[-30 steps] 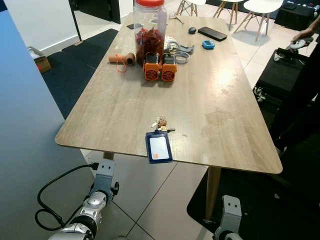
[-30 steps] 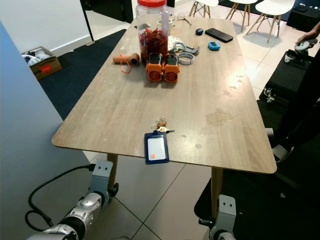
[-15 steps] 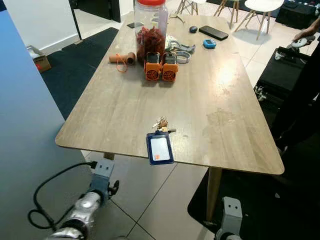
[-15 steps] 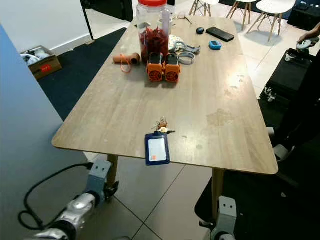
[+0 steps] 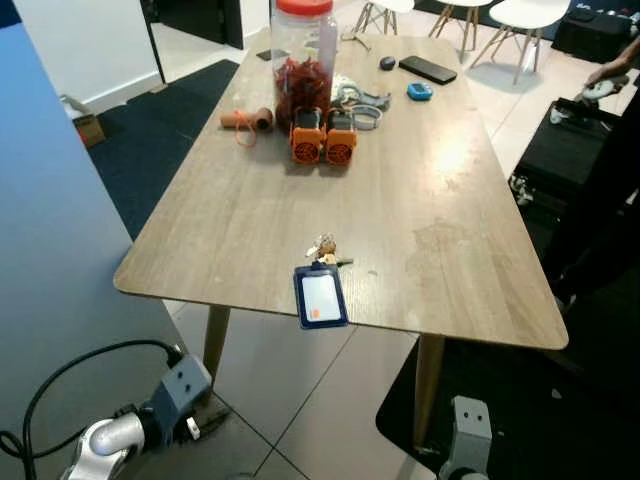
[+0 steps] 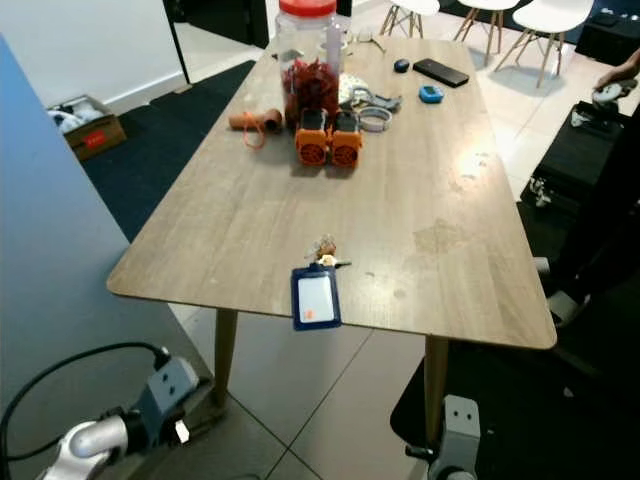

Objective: Hang keys on a hook

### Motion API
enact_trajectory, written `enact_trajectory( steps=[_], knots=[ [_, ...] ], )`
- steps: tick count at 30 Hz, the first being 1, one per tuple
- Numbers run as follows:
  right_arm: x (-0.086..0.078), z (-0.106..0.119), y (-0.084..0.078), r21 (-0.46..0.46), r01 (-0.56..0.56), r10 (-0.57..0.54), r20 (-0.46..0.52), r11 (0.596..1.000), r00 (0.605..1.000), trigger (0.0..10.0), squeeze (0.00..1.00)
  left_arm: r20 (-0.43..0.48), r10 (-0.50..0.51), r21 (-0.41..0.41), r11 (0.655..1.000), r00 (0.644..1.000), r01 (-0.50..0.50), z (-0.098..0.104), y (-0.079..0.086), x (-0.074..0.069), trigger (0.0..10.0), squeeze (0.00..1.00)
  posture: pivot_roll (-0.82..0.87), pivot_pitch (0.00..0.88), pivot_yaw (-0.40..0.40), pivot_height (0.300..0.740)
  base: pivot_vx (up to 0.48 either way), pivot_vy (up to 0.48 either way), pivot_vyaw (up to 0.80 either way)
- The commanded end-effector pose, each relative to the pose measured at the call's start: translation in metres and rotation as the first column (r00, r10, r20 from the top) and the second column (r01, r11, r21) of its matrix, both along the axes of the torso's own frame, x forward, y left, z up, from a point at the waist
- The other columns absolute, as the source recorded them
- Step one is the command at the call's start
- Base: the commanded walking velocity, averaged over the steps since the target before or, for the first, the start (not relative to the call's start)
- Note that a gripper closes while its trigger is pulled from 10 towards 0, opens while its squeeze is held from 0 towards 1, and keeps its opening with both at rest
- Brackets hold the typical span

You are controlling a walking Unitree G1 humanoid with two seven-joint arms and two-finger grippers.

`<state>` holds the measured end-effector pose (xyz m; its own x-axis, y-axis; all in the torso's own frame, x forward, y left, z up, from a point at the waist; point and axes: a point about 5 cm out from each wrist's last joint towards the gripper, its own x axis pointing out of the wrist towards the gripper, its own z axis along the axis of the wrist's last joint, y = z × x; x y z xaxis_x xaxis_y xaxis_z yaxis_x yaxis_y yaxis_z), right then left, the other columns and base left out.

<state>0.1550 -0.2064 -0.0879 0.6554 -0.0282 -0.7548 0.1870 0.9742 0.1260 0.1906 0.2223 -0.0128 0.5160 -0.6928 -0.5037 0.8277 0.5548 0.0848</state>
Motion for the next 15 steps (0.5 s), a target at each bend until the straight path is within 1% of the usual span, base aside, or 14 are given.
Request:
enact_trajectory(
  steps=[1, 4, 5, 6, 7, 9, 10, 12, 13, 15],
  knots=[
    [-0.001, -0.001, 0.001, 0.000, -0.004, 0.004, -0.006, 1.000, 1.000, 10.0, 0.00, 0.016, -0.045, -0.019, 0.999, 0.999, 0.045, 0.010, 0.006, -0.001, 10.0, 0.00, 0.05, 0.038, -0.016, 0.740, 0.000, 0.000, 0.00],
    [0.000, 0.000, 0.000, 0.001, -0.004, 0.004, 0.000, 1.000, 1.000, 10.0, 0.00, 0.048, -0.037, -0.159, 0.986, 0.998, 0.044, 0.037, 0.007, 0.003, 10.0, 0.00, 0.06, 0.039, -0.022, 0.740, 0.000, 0.000, 0.00],
    [-0.001, 0.000, 0.000, 0.000, -0.004, 0.004, -0.001, 1.000, 1.000, 10.0, 0.00, 0.058, -0.030, -0.190, 0.981, 0.998, 0.040, 0.045, 0.008, 0.005, 10.0, 0.00, 0.06, 0.039, -0.022, 0.740, 0.000, 0.000, 0.00],
    [-0.001, 0.000, 0.000, 0.000, -0.004, 0.004, -0.001, 1.000, 1.000, 10.0, 0.00, 0.058, -0.030, -0.190, 0.981, 0.998, 0.040, 0.045, 0.008, 0.005, 10.0, 0.00, 0.06, 0.039, -0.022, 0.740, 0.000, 0.000, 0.00],
    [-0.001, 0.000, -0.001, -0.002, -0.006, 0.006, -0.004, 1.000, 1.000, 10.0, 0.00, 0.093, -0.012, -0.240, 0.970, 0.996, 0.034, 0.061, 0.009, 0.011, 10.0, 0.00, 0.06, 0.039, -0.025, 0.740, 0.000, 0.000, 0.00],
    [-0.001, 0.000, -0.002, -0.002, -0.007, 0.007, -0.004, 1.000, 1.000, 10.0, 0.00, 0.121, 0.009, -0.280, 0.960, 0.993, 0.025, 0.074, 0.010, 0.015, 10.0, 0.00, 0.06, 0.039, -0.025, 0.740, 0.000, 0.000, 0.00],
    [-0.001, 0.000, -0.002, -0.002, -0.007, 0.007, -0.004, 1.000, 1.000, 10.0, 0.00, 0.121, 0.009, -0.280, 0.960, 0.993, 0.025, 0.074, 0.010, 0.015, 10.0, 0.00, 0.06, 0.039, -0.025, 0.740, 0.000, 0.000, 0.00],
    [-0.001, 0.000, -0.002, -0.003, -0.007, 0.007, -0.003, 1.000, 1.000, 10.0, 0.00, 0.149, 0.025, -0.317, 0.948, 0.988, 0.023, 0.086, 0.010, 0.019, 10.0, 0.00, 0.06, 0.039, -0.028, 0.740, 0.000, 0.000, 0.00],
    [-0.001, 0.000, -0.002, -0.004, -0.008, 0.008, -0.003, 1.000, 1.000, 10.0, 0.00, 0.177, 0.038, -0.334, 0.942, 0.983, 0.024, 0.095, 0.011, 0.023, 10.0, 0.00, 0.06, 0.039, -0.028, 0.740, 0.000, 0.000, 0.00],
    [0.000, 0.001, -0.003, -0.005, -0.009, 0.009, -0.002, 1.000, 1.000, 10.0, 0.00, 0.233, 0.092, -0.398, 0.917, 0.968, 0.009, 0.114, 0.012, 0.034, 10.0, 0.00, 0.06, 0.039, -0.029, 0.740, 0.000, 0.000, 0.00]
  ],
)
